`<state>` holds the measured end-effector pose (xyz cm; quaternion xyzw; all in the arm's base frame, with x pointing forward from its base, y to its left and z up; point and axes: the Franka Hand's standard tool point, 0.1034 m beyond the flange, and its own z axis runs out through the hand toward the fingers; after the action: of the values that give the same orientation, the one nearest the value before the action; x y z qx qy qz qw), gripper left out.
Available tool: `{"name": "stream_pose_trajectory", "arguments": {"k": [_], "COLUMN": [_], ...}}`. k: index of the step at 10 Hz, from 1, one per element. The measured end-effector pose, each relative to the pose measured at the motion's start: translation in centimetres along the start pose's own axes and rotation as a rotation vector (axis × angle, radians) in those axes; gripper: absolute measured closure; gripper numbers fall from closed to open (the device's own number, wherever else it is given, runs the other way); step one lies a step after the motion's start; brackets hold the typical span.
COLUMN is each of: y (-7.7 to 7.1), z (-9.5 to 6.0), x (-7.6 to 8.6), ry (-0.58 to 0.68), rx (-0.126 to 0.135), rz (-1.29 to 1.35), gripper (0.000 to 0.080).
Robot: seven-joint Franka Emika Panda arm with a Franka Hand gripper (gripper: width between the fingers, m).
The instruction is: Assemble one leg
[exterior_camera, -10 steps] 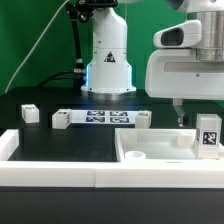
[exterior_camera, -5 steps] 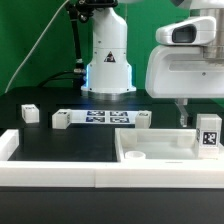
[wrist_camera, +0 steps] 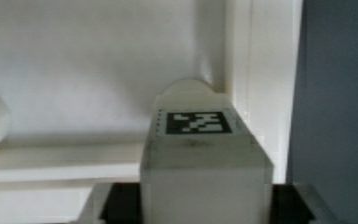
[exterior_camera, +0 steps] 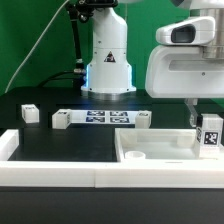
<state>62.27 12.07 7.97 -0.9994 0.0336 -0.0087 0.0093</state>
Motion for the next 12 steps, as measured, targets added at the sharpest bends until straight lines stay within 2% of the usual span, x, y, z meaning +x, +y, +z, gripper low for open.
{"name": "stream_pose_trajectory", "arguments": {"k": [5, 7, 10, 12], "y": [0.23, 0.28, 0.51, 0.58], "z": [0.08, 0.10, 0.14, 0.13], "x": [0.19, 0.19, 0.15, 0.07], "ry": [0.043, 0.044, 0.018, -0.001], "rx": [0.027, 0.028, 0.061, 0.069], "rz": [0.560, 0.714, 1.097, 1.396], "gripper": [0.0509, 0.0509, 0.0508, 0.0508]}}
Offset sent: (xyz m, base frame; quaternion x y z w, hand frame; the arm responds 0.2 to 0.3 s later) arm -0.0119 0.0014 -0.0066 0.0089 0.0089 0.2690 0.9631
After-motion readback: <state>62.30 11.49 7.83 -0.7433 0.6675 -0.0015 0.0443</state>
